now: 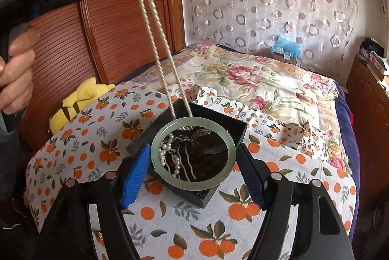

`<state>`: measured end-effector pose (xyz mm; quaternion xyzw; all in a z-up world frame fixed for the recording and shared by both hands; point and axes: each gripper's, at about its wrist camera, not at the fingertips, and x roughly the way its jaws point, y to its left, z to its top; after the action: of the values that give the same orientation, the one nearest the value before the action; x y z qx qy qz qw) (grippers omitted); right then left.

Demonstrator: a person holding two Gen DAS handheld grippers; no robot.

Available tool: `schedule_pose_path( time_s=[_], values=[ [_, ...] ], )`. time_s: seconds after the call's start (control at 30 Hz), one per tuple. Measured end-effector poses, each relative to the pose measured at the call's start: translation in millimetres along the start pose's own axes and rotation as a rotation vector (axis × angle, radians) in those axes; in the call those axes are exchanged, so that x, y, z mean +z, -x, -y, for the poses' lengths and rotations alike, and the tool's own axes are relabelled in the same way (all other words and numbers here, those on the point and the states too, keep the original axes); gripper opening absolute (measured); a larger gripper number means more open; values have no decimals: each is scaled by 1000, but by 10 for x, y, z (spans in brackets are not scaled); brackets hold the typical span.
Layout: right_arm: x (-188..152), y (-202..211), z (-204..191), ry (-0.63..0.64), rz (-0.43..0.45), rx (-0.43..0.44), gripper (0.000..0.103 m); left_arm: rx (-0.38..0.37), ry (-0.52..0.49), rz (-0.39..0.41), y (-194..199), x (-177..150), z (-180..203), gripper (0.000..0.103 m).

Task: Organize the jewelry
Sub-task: 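Carry the pearls in the left tool while the right tool carries the bangle over the box, then open the left tool to drop the pearls into the box while the right tool releases the bangle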

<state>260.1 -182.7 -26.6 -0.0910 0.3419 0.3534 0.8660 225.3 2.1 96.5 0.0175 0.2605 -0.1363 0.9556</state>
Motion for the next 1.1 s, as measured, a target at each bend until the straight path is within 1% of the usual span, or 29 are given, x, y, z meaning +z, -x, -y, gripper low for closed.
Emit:
schedule_pose_path(
  time_s=[0.1,0.23,0.43,0.63,0.67,0.7,0.77,0.83,0.9,1.03,1.1],
  values=[
    [-9,-85,21,-4,-14,6,74,-1,14,-35,-170,-90,-78,4],
    [-33,-189,11,-5,-33,15,74,1,17,-106,-451,-304,-139,4],
    [-27,-272,-37,11,-38,31,74,-12,30,-193,-757,-570,-176,4],
    [-36,-378,-86,50,-55,18,74,4,51,-238,-819,-814,-231,6],
    [-41,-394,-86,51,-58,20,74,9,53,-239,-804,-845,-237,9],
    [-46,-415,-89,52,-64,22,74,11,58,-240,-780,-881,-243,16],
    [-58,-450,-105,57,-73,25,74,12,77,-243,-716,-970,-280,23],
    [-74,-497,-127,67,-85,30,74,22,92,-246,-648,-1056,-311,25],
    [-92,-533,-139,75,-96,39,74,32,112,-251,-584,-1140,-360,31],
    [-93,-596,-173,85,-116,43,74,49,126,-261,-485,-1253,-407,31],
    [-75,-601,-170,86,-118,44,74,54,124,-264,-443,-1293,-397,36]
  ],
)
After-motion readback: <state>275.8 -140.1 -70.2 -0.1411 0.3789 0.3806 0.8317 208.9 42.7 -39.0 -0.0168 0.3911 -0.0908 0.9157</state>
